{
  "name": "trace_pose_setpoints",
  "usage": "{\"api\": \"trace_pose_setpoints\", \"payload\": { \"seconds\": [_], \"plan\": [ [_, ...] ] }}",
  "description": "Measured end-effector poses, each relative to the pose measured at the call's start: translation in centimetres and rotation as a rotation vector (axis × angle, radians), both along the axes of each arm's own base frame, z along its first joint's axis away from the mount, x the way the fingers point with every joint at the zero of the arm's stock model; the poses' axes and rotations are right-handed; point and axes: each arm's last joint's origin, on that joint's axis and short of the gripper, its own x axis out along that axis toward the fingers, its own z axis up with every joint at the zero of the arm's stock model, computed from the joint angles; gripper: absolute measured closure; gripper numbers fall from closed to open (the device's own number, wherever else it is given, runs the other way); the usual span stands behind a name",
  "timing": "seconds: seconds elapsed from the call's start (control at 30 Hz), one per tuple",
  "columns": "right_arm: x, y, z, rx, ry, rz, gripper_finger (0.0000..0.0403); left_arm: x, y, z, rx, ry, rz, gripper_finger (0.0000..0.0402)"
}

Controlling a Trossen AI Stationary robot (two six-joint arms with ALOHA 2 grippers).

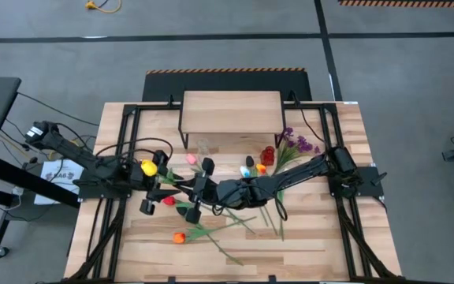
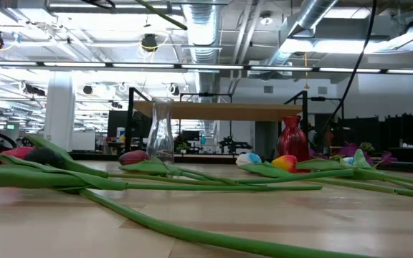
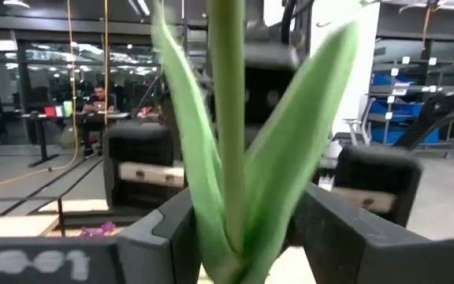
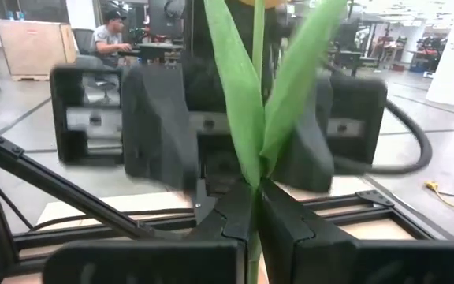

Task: Pick and place flowers into a vace then onto a shelf
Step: Put the left yellow flower into the transparent vase

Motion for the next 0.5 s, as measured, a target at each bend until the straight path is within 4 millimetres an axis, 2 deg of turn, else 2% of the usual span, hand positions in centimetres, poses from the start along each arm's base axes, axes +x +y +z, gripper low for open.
{"api": "trace_pose_setpoints", "payload": {
  "seconds": [0.17, 0.5],
  "plan": [
    [-0.02, -0.05, 0.00, -0.013, 0.002, -0.021, 0.0396, -0.82, 0.32, 0.84, 0.005, 0.002, -0.027, 0.0233],
    [-0.02, -0.06, -0.01, -0.017, 0.003, -0.025, 0.0396, -0.53, 0.22, 0.14, 0.001, 0.069, -0.019, 0.0234]
  ]
}}
